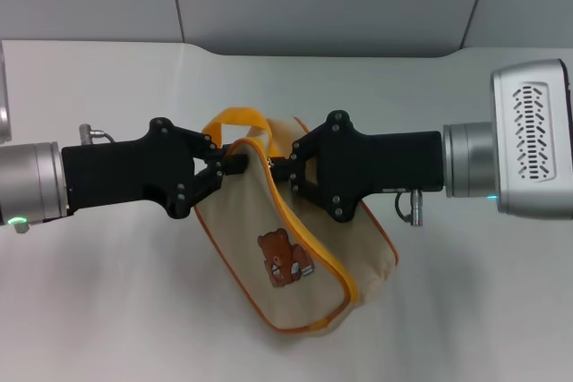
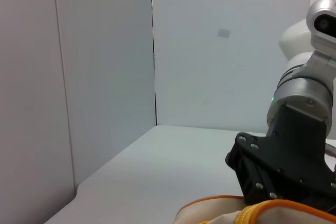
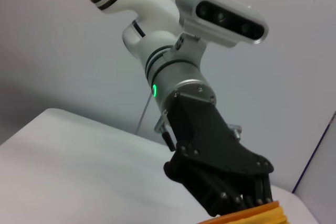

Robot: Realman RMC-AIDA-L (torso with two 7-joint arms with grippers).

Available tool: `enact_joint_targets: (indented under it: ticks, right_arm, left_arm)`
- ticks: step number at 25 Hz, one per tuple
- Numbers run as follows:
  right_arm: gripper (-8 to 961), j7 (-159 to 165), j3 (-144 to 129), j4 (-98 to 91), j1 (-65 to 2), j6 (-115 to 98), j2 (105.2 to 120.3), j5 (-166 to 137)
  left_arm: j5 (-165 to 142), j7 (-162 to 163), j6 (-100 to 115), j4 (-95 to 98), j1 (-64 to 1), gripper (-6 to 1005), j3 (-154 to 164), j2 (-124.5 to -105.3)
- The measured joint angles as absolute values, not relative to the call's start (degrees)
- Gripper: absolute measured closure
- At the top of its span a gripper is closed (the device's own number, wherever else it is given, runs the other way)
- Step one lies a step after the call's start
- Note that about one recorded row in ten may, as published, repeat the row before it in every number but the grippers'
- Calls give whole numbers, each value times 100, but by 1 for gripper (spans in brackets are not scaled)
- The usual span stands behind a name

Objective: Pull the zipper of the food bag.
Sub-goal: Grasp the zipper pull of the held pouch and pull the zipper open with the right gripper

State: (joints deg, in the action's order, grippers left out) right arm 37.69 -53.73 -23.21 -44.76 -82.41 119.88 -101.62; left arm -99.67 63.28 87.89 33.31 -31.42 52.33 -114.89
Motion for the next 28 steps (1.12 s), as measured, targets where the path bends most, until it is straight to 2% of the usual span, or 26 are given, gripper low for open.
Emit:
enact_joint_targets:
  ticks: [3,7,13,18,24,28]
  right_arm:
    - [952,3744,-5378,-2345,-4456,-8303,11966,-10121]
    - [944,3892,-5495,-2422,-4361,-8403,11931,-10164]
    - [933,5030,-5686,-3568,-3589,-9245,11854,-10947]
    - [923,5379,-5500,-3904,-3289,-9433,11854,-11311]
    - [911,5488,-4646,-3817,-3198,-9682,11896,-11254]
    - [904,5974,-4335,-3636,-3225,-9673,11853,-11244]
  left_arm:
    - [-9968,6328,8790,3331,-3126,941,5154,-11483]
    - [-9968,6329,8740,3303,-3116,940,5003,-11475]
    - [-9965,6358,8342,3111,-3121,941,4792,-11461]
    - [-9960,6357,8173,3034,-3127,941,4792,-11492]
    - [-9924,6508,8267,2992,-3080,940,4786,-11507]
    - [-9941,6870,8269,2931,-3025,940,4868,-11591]
